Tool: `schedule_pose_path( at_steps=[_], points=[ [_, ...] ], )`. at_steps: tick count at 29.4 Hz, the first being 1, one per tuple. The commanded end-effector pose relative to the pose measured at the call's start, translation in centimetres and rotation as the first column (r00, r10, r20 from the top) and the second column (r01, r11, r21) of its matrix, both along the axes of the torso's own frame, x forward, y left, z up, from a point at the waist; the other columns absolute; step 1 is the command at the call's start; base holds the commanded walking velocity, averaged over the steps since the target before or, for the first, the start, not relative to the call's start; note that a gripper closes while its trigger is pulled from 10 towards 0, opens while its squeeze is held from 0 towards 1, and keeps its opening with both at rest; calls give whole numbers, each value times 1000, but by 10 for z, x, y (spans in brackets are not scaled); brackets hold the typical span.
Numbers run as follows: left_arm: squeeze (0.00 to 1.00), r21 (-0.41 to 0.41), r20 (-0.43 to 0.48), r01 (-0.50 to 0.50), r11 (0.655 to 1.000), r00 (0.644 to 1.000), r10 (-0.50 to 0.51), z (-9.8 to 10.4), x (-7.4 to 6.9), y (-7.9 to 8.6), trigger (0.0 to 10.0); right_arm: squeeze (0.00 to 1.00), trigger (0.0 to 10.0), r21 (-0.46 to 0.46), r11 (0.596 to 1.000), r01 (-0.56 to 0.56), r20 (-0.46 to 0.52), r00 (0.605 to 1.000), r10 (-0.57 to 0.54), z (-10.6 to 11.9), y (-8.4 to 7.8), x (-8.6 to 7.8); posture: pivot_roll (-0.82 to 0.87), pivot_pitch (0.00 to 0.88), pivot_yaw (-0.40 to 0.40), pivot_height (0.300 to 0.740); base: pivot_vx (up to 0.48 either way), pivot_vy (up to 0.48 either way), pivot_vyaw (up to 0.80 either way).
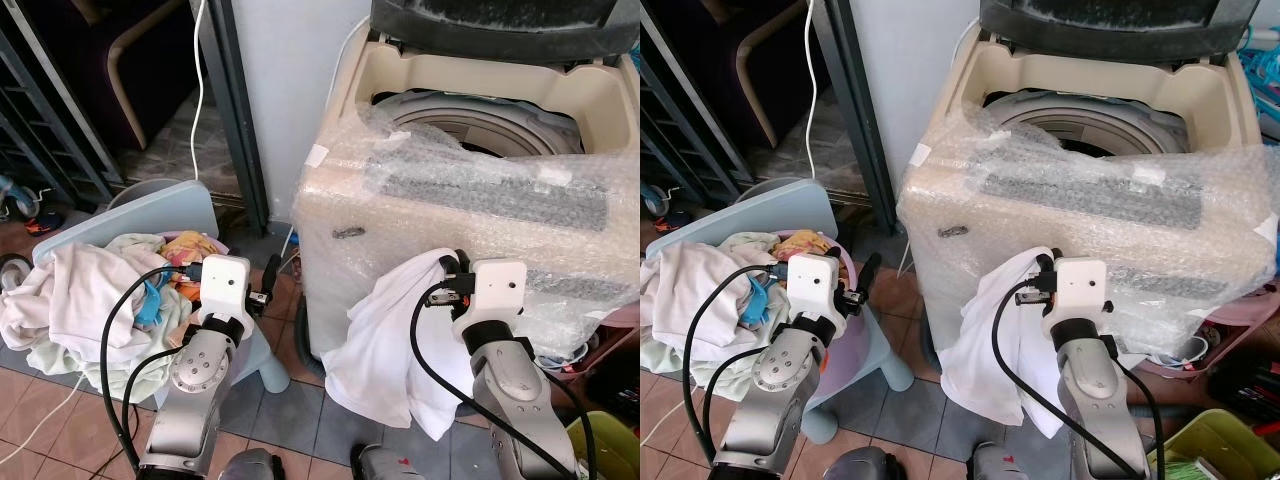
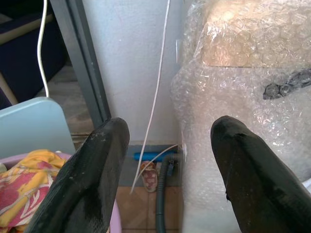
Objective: Clothes washing
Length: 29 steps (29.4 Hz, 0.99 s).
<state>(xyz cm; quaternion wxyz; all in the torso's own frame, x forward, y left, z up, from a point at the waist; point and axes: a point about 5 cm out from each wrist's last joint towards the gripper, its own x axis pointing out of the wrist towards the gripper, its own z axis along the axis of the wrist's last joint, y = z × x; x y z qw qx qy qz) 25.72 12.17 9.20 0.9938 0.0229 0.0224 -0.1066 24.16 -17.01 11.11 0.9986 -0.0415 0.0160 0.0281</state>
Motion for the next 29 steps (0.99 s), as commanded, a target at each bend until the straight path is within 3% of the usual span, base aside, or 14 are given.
schedule_pose_path(
  at_steps=[1,8,19,21,24,25,29],
  points=[
    [0,7,-29,9,1000,1000,-9,-6,-1,2,10000,0,10000,8,1000,-12,52,999,12,14,-3,3,-59,1,59,740,-240,0,-800],
    [0,14,-27,27,1000,999,-27,-6,0,0,10000,0,10000,27,998,60,44,997,-61,15,-18,15,-52,14,55,740,0,0,-800],
    [0,21,-18,55,998,998,-54,-3,1,0,10000,0,10000,71,995,72,62,995,-76,19,-7,20,-53,33,71,740,-85,0,-800],
    [0,23,-10,52,998,999,-52,-2,2,2,10000,0,10000,42,997,67,98,993,-71,26,-6,21,-53,35,71,740,0,0,-500],
    [0,16,13,36,999,999,-36,4,3,4,10000,0,10000,-27,999,38,232,972,-31,57,-2,29,-57,39,70,740,0,0,-556],
    [0,16,13,36,999,999,-36,4,3,4,10000,0,10000,-27,999,38,232,972,-31,57,-2,29,-57,39,70,740,0,0,-519],
    [0,23,30,20,1000,999,-21,7,3,4,10000,0,10000,-48,999,8,345,938,9,92,1,43,-56,36,70,740,0,0,0]
  ],
)
